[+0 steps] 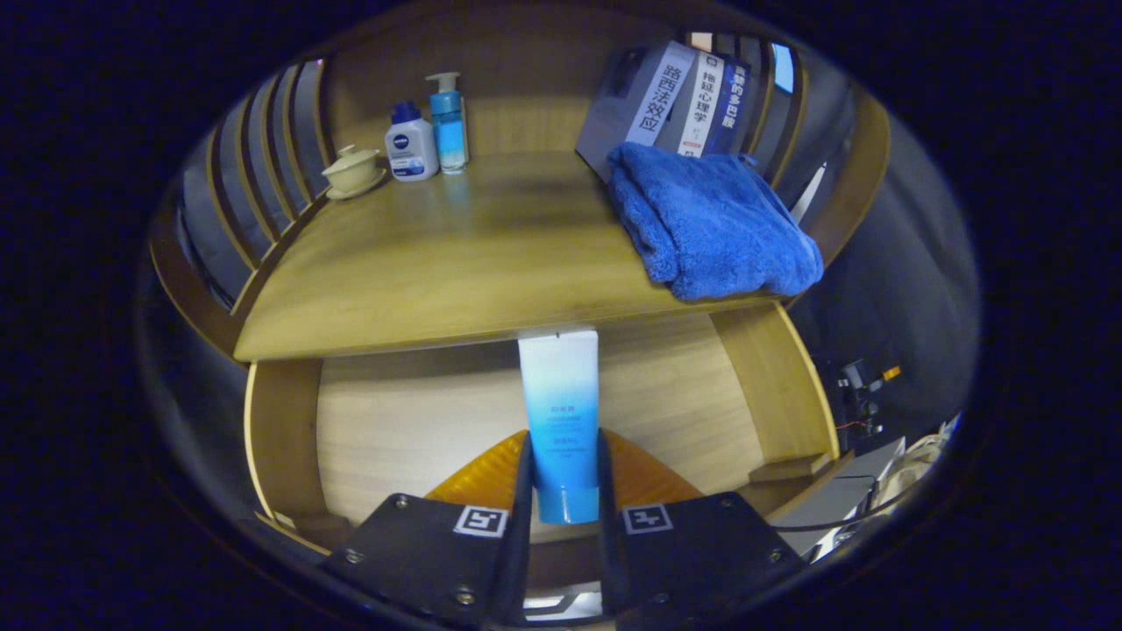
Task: Pull open the drawer, take out the items inside it, and place them on the countertop above the cabinet.
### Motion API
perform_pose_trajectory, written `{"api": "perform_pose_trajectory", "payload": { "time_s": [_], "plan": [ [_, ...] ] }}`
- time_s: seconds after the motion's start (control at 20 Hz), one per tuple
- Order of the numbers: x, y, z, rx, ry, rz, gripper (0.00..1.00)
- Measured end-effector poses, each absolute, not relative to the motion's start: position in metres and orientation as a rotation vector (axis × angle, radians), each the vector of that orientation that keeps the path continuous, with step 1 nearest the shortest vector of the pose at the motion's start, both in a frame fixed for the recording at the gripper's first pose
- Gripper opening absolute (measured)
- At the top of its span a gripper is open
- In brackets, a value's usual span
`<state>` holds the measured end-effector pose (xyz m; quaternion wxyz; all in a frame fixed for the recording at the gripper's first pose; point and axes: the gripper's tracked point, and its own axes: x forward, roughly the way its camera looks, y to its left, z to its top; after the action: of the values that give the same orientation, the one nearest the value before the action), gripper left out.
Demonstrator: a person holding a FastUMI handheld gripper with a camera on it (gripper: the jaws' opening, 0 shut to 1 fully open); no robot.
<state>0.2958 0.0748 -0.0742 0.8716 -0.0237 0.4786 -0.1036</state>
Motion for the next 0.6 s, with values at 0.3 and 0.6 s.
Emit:
{"api": "perform_pose_trajectory", "payload": {
  "time_s": [0.3,0.6],
  "plan": [
    [0.298,0.082,-0.042,-0.074,0.940,-0.242,0.33],
    [0.352,0.098,-0.038,-0.039,0.881,-0.167,0.33]
  ]
}}
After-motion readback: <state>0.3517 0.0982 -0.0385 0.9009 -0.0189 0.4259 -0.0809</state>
